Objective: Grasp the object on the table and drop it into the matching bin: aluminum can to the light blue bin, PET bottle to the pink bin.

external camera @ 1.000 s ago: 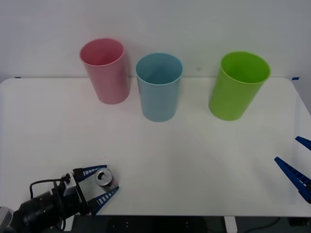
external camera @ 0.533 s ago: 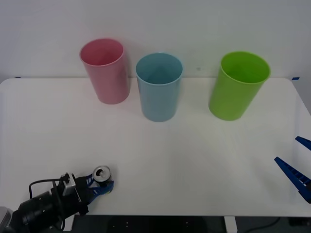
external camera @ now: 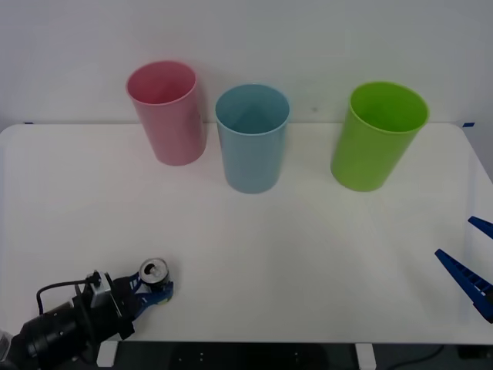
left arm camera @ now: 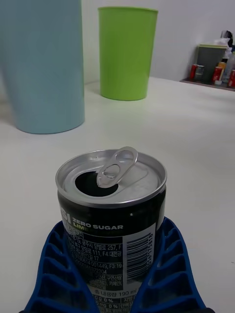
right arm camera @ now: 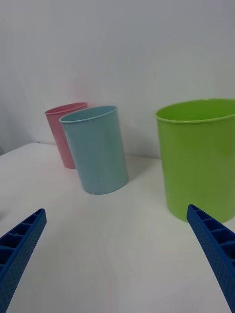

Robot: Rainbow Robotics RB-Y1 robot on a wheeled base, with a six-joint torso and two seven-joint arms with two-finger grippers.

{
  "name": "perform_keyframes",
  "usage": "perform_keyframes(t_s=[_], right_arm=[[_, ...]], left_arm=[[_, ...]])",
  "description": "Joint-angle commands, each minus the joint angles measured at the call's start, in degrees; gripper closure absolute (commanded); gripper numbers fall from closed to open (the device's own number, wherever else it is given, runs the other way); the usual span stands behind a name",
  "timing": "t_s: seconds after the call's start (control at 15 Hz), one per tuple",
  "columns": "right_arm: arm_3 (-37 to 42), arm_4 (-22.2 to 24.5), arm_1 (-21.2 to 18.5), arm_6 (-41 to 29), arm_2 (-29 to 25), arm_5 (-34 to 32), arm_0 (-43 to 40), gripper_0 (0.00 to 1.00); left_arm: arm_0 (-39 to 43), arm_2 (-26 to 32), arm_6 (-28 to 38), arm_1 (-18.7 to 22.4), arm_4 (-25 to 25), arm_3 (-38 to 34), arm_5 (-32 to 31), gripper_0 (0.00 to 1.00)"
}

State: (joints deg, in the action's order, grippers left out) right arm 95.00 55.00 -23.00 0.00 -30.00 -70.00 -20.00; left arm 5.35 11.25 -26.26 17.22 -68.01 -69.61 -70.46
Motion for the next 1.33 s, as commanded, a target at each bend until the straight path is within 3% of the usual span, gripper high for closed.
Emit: perform_keyframes(t_s=[0.07, 0.47, 0.73, 1.07, 1.33], right_arm=[[0.0, 0.0, 0.0, 0.0, 0.0, 0.0, 0.0, 0.0], [0.0, 0.0, 0.0, 0.0, 0.0, 0.0, 0.0, 0.0], [0.0, 0.0, 0.0, 0.0, 0.0, 0.0, 0.0, 0.0], [0.0, 0.0, 0.0, 0.0, 0.0, 0.0, 0.0, 0.0], [0.0, 0.0, 0.0, 0.0, 0.0, 0.0, 0.0, 0.0]], left_arm=[[0.0, 0.1, 0.9, 0.0, 2.7, -1.5, 0.2, 1.0], [-0.1, 0.9, 1.8, 0.0, 9.4, -4.5, 0.3, 1.0], [0.0, 0.7, 4.0, 0.0, 11.8, -8.3, 3.7, 1.0], [-1.7, 0.3, 14.6, 0.0, 12.4, -16.2, 8.5, 1.0], [-6.5, -1.8, 17.6, 0.0, 12.5, -18.4, 13.3, 1.0]])
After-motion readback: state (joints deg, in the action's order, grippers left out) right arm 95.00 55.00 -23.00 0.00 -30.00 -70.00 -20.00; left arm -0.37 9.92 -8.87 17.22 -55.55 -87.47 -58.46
